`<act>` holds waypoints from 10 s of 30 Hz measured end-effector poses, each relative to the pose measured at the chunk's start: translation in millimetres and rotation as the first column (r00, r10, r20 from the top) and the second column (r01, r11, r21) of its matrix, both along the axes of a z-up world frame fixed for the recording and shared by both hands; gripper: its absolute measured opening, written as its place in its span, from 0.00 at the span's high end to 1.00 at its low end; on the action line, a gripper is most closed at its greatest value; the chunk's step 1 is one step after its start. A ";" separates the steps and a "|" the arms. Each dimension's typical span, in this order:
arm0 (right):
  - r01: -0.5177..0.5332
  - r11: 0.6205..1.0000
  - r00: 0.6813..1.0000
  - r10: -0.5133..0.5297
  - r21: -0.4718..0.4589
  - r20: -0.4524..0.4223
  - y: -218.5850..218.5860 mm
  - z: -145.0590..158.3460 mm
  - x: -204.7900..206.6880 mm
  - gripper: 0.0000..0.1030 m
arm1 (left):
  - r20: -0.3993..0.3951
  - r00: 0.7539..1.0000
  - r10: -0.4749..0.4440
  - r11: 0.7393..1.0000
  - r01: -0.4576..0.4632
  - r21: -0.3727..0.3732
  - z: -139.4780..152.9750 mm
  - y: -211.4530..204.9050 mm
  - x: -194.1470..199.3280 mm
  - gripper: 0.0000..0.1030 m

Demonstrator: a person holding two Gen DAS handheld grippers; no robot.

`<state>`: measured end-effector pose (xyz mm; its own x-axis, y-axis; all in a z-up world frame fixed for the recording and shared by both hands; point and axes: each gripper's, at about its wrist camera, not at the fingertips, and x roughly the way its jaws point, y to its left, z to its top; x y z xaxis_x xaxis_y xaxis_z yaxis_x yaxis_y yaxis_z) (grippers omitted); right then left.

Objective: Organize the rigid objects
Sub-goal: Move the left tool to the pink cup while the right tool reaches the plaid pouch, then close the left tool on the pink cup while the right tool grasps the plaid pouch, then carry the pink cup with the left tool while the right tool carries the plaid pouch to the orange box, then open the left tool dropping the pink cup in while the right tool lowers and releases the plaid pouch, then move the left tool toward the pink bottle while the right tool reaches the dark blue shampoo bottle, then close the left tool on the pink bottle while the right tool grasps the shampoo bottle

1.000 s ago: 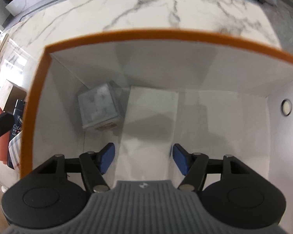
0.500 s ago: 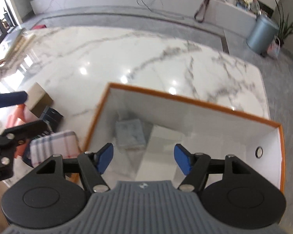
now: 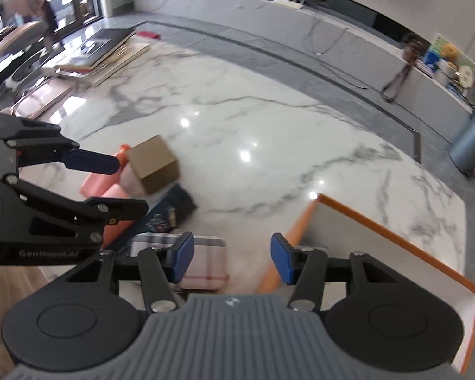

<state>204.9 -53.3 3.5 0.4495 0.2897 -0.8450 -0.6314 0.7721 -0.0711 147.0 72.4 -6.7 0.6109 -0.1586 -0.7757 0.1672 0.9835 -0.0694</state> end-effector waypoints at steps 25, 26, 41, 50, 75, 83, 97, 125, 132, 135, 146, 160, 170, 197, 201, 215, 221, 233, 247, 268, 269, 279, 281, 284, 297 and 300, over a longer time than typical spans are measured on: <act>-0.124 0.980 0.989 0.109 -0.158 -0.102 70.8 -62.2 13.1 0.50 | -0.205 0.974 0.093 0.994 -0.079 0.079 -56.7 31.0 3.6 0.35; -0.125 0.980 0.988 0.108 -0.158 -0.107 70.5 -62.1 13.2 0.50 | -0.209 0.974 0.090 0.993 -0.073 0.088 -57.1 29.3 4.2 0.35; -0.288 0.927 0.953 0.255 -0.241 -0.162 70.1 -65.7 -0.4 0.44 | -0.259 0.961 0.098 0.992 -0.073 0.103 -67.3 26.0 7.0 0.35; -0.477 0.808 0.879 0.441 -0.345 -0.181 80.2 -85.0 -25.9 0.29 | -0.339 0.934 0.115 0.991 -0.082 0.108 -81.1 28.1 8.6 0.40; -0.423 0.850 0.902 0.427 -0.314 -0.060 90.3 -65.4 -14.6 0.77 | -0.262 0.953 0.150 0.989 -0.142 0.049 -69.0 34.4 -1.6 0.40; -0.308 0.925 0.951 0.298 -0.224 -0.076 91.2 -64.8 28.5 0.78 | -0.269 0.951 0.153 0.988 -0.147 0.043 -71.6 36.2 0.7 0.40; -0.256 0.927 0.960 0.210 -0.273 -0.186 82.7 -103.4 70.4 0.73 | -0.305 0.940 0.153 0.988 -0.147 0.043 -82.9 36.2 7.0 0.40; -0.043 0.999 0.994 0.045 -0.023 0.103 5.4 20.8 2.5 0.82 | -0.032 0.995 0.099 0.995 -0.100 -0.006 17.9 -15.3 -13.8 0.40; 0.068 0.997 0.986 -0.070 0.020 0.150 -62.2 54.6 -7.7 0.82 | 0.035 0.999 -0.013 0.999 0.015 -0.045 47.4 -64.9 -7.7 0.40; 0.119 0.993 0.981 -0.117 -0.002 0.152 -92.0 52.3 -8.8 0.82 | 0.047 0.995 -0.085 0.995 0.087 -0.050 51.0 -93.2 -0.9 0.40; 0.300 0.954 0.953 -0.300 -0.009 0.032 -189.0 12.2 3.6 0.82 | -0.020 0.948 -0.317 0.947 0.316 -0.060 20.9 -181.0 39.1 0.40; 0.396 0.918 0.915 -0.392 0.016 -0.097 -230.8 -40.4 42.3 0.81 | -0.150 0.925 -0.348 0.937 0.337 -0.094 -36.1 -229.5 77.5 0.40; 0.478 0.878 0.863 -0.459 0.042 -0.211 -244.6 -72.9 73.2 0.81 | -0.233 0.943 -0.240 0.968 0.214 -0.130 -57.6 -227.8 102.3 0.40; 0.488 0.872 0.858 -0.474 0.028 -0.196 -239.0 -80.0 76.5 0.81 | -0.155 0.957 -0.246 0.969 0.236 -0.077 -34.0 -207.1 78.9 0.18; 0.479 0.877 0.863 -0.461 0.043 -0.207 -232.1 -79.1 73.9 0.81 | -0.130 0.968 -0.214 0.976 0.205 -0.075 -26.0 -197.8 76.8 0.18; 0.475 0.877 0.873 -0.480 -0.072 -0.088 -234.9 -71.5 61.9 0.65 | -0.100 0.975 -0.198 0.980 0.193 -0.057 -16.9 -185.2 62.8 0.18; 0.467 0.880 0.880 -0.472 -0.088 -0.054 -232.4 -61.0 52.9 0.64 | -0.080 0.978 -0.193 0.981 0.189 -0.053 -7.9 -178.5 53.3 0.19; 0.364 0.931 0.931 -0.364 -0.005 0.020 -196.9 -16.7 17.6 0.53 | 0.032 0.981 -0.192 0.981 0.193 -0.028 17.8 -153.6 14.9 0.23; 0.187 0.972 0.980 -0.195 0.141 0.046 -105.1 12.9 -21.5 0.49 | 0.160 0.983 -0.093 0.995 0.095 -0.007 42.5 -94.1 -22.1 0.30; 0.067 0.970 0.996 -0.051 0.235 -0.072 30.1 -26.4 -31.5 0.47 | 0.052 0.966 0.254 0.967 -0.253 -0.023 10.2 53.2 -35.1 0.32; 0.074 0.969 0.995 -0.056 0.234 -0.082 34.2 -30.4 -29.5 0.47 | 0.043 0.964 0.261 0.965 -0.261 -0.021 6.3 57.2 -33.8 0.32; 0.112 0.973 0.980 -0.076 0.199 -0.182 70.4 -73.8 -4.4 0.48 | -0.116 0.919 0.376 0.925 -0.380 -0.020 -39.4 85.8 -2.8 0.30; 0.114 0.976 0.978 -0.078 0.185 -0.191 76.5 -79.7 -1.1 0.49 | -0.136 0.909 0.393 0.918 -0.396 0.005 -48.2 88.0 2.7 0.30; 0.109 0.981 0.975 -0.074 0.161 -0.208 83.4 -87.6 3.3 0.49 | -0.188 0.897 0.401 0.915 -0.404 0.026 -59.6 90.5 9.3 0.30; 0.072 0.994 0.966 -0.048 0.084 -0.256 110.7 -116.7 9.5 0.50 | -0.328 0.848 0.416 0.891 -0.452 -0.038 -93.5 104.2 21.7 0.44; 0.056 0.996 0.971 -0.037 0.074 -0.238 113.3 -117.2 6.9 0.50 | -0.308 0.855 0.416 0.898 -0.440 -0.010 -93.7 99.4 23.9 0.46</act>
